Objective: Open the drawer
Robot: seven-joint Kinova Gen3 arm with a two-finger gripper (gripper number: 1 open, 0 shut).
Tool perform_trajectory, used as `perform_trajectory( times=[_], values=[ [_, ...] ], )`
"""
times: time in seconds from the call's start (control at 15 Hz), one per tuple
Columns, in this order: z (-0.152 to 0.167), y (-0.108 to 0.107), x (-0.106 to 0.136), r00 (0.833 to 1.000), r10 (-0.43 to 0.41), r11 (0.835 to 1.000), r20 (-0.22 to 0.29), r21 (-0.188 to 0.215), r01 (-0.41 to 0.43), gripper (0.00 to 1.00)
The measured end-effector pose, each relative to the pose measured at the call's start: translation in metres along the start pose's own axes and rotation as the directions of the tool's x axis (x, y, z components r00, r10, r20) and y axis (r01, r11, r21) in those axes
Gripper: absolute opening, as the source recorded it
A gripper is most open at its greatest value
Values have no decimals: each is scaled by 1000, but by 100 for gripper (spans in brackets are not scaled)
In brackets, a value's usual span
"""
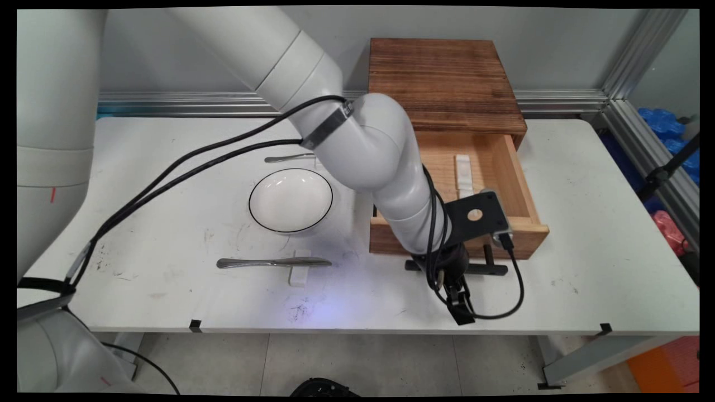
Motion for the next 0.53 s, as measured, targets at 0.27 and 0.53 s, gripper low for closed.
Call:
perform_trajectory(
  times=[0.27,0.53],
  values=[
    [-1,14,-1,1000,0,1000,4,-19,0,100],
    [-1,24,-2,1000,6,999,11,-34,-6,100]
  ],
)
